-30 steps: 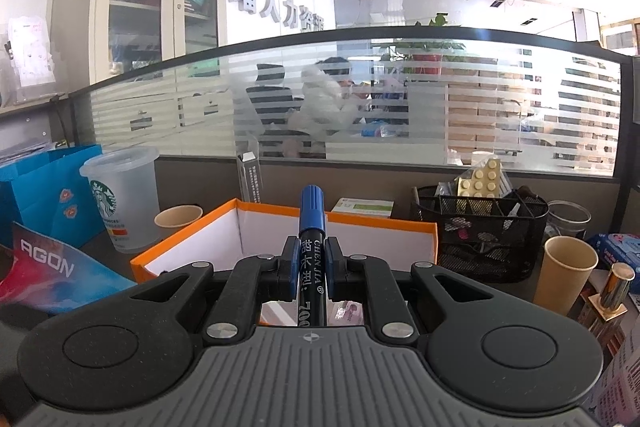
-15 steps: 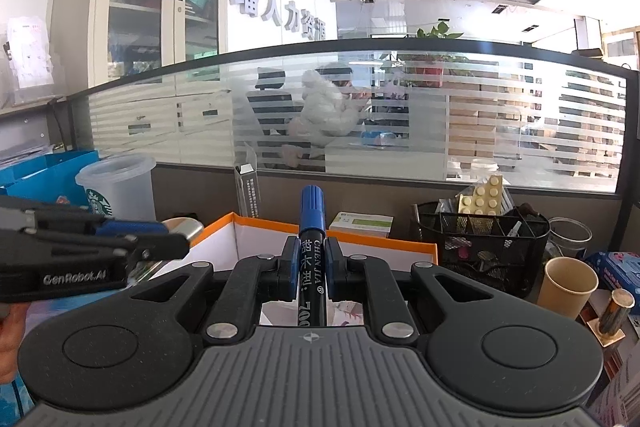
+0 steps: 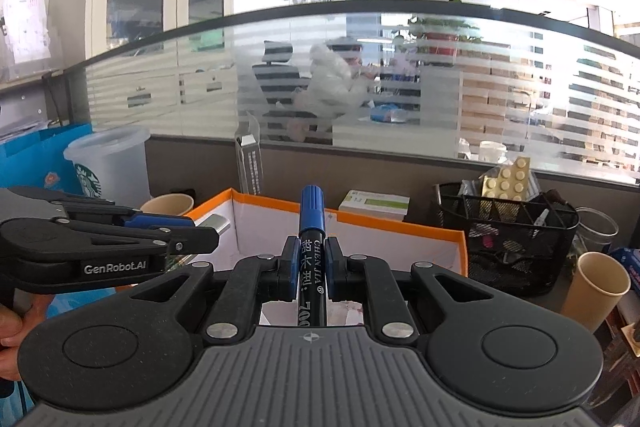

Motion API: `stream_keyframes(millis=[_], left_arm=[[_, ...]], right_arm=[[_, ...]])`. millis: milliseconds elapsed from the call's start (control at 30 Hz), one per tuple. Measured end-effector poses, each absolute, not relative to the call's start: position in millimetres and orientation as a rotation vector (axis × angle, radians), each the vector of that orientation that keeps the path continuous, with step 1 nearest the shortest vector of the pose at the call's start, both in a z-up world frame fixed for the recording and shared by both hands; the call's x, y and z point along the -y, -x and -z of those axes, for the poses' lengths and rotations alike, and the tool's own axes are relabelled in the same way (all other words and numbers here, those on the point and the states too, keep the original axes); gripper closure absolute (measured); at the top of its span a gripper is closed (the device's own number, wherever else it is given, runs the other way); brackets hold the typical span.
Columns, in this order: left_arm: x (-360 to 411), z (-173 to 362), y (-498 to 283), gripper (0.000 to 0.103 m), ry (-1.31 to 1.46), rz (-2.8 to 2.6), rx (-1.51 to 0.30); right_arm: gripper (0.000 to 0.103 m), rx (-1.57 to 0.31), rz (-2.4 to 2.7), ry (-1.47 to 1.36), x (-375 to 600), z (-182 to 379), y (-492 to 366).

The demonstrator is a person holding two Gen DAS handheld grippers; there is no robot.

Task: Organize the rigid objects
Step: 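Open the left tool to drop the USB stick while the right tool drops the marker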

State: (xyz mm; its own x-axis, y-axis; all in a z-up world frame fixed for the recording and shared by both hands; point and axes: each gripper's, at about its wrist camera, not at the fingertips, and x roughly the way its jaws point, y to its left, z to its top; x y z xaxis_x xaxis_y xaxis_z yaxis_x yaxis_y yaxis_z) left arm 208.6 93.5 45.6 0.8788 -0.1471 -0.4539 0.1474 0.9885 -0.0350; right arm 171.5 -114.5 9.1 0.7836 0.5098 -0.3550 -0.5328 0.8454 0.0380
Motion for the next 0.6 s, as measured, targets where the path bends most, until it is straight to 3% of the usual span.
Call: stream_keyframes(millis=[600], left_arm=[[-100,-10,-246,0.083,0.032,0.146,-0.59]], right_arm=[[0.091,-0.506,-0.574,0.066,96,29,-213]])
